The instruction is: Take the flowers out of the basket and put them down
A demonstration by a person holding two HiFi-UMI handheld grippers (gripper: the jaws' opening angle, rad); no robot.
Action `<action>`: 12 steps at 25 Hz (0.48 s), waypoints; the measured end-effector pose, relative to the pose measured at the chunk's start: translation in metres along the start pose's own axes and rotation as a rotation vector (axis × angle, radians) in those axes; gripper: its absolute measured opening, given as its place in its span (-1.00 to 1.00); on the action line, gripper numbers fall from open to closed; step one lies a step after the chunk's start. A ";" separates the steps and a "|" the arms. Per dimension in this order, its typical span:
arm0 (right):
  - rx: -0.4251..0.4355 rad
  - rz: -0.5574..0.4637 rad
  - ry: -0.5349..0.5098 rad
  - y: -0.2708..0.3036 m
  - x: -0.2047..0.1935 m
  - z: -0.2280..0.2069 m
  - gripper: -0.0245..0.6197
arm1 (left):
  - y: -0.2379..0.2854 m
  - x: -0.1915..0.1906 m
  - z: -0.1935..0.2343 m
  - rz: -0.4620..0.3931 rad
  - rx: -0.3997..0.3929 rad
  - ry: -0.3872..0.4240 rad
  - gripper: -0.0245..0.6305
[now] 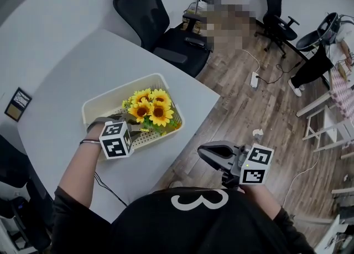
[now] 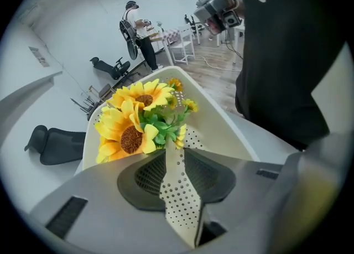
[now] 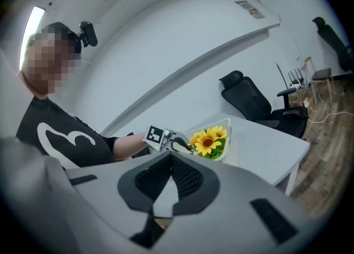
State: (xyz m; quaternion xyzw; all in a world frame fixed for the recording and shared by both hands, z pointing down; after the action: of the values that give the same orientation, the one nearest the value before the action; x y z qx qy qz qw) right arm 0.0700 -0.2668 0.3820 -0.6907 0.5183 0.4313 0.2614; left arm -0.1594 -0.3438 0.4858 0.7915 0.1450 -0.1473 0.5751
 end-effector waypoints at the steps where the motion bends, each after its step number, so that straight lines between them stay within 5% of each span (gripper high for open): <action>1: -0.002 -0.002 0.002 0.000 0.000 -0.001 -0.90 | 0.003 -0.001 0.001 -0.002 0.000 0.000 -0.62; 12: -0.046 -0.018 0.036 -0.010 -0.004 -0.014 -0.90 | 0.025 0.000 0.009 -0.013 0.057 0.046 -0.54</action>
State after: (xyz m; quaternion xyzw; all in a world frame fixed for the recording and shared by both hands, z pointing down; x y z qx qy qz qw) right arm 0.0832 -0.2731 0.3919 -0.7087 0.5066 0.4284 0.2400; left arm -0.1502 -0.3602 0.5050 0.8098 0.1593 -0.1368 0.5478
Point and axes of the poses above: the fingertips, and each gripper's own axes: y forward along the fingers, z to its left, x out of its top, the point moved 4 cm from there along -y, backward along the fingers, and after that the axes turned 6 degrees about -z, right-handed, at the moved point
